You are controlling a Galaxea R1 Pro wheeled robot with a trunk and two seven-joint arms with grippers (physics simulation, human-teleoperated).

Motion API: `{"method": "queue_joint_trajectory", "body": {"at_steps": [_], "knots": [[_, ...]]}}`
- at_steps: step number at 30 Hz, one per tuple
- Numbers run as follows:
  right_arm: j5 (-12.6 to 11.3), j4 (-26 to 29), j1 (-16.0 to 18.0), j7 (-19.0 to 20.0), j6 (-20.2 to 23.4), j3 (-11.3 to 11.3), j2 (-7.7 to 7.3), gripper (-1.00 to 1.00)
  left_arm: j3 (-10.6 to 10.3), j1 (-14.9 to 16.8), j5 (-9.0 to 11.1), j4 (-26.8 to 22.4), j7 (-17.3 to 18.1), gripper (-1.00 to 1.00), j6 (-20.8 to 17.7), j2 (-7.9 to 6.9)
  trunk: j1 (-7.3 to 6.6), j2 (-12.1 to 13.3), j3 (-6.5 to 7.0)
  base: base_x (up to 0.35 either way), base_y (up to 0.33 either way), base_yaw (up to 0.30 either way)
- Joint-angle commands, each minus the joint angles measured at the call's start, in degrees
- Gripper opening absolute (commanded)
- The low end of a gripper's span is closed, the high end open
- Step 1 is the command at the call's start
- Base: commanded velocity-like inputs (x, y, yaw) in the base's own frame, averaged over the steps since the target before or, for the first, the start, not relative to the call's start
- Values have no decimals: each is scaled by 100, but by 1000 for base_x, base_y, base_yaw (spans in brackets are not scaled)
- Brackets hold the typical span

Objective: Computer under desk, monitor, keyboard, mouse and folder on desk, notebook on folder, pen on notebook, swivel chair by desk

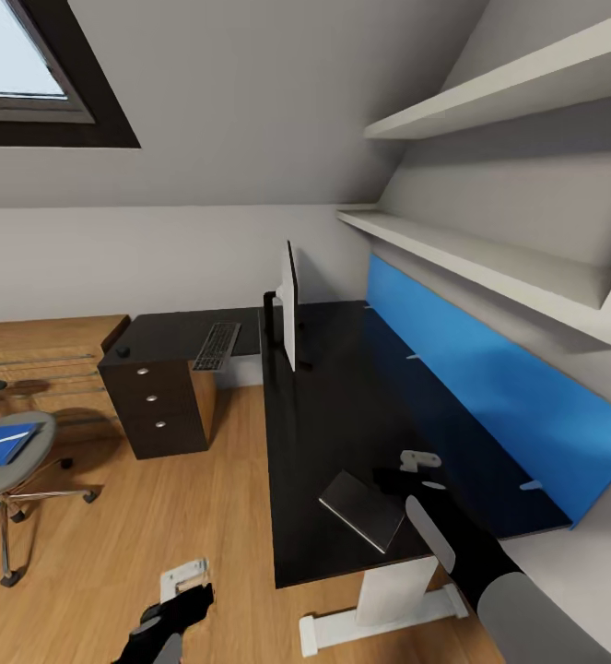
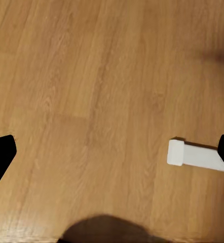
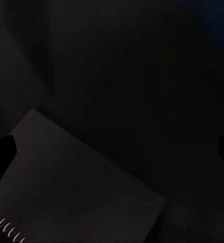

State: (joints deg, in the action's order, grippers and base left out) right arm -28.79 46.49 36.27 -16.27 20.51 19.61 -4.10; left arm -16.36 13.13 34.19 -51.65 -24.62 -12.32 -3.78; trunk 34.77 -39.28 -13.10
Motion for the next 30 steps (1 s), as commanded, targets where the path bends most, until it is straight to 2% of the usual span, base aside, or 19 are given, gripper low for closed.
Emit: {"method": "queue_joint_trajectory", "body": {"at_steps": [1,2,4,5,6,10,15,25,26,30], "knots": [[-60,4,7,-54,14,40,-2,100,478,10,53,-599,-58,100,-728,-34,2,-8,-10,0,0,0],[-61,4,6,-53,14,43,0,100,567,11,54,-746,-58,100,-869,-38,2,-8,-10,0,0,0],[-63,1,4,-57,14,48,4,100,792,13,72,-1385,-65,100,-1345,-47,2,-8,-10,0,0,0],[-66,1,4,-57,14,48,4,100,834,13,85,-1516,-64,100,-1438,-46,2,-8,-10,0,0,0],[-70,1,3,-62,14,53,5,100,934,14,154,-1831,-59,100,-1663,-37,2,-8,-10,0,0,0],[-68,0,3,-71,14,58,10,100,962,14,275,-2074,-50,100,-1838,-7,2,-8,-10,0,0,3],[-63,0,3,-76,14,53,8,100,909,14,326,-2097,-49,100,-1901,37,2,-8,-10,0,0,104],[-48,-23,3,-65,14,43,-3,100,889,13,297,-2040,-61,100,-1881,34,2,-8,-10,1,0,257],[-1,-25,3,-62,14,47,-3,100,883,14,274,-1896,-67,100,-1872,36,2,-8,-10,177,0,100],[115,-29,-3,-53,13,81,2,100,875,13,270,-1834,-72,100,-1865,46,2,-8,-10,238,0,57]]}}
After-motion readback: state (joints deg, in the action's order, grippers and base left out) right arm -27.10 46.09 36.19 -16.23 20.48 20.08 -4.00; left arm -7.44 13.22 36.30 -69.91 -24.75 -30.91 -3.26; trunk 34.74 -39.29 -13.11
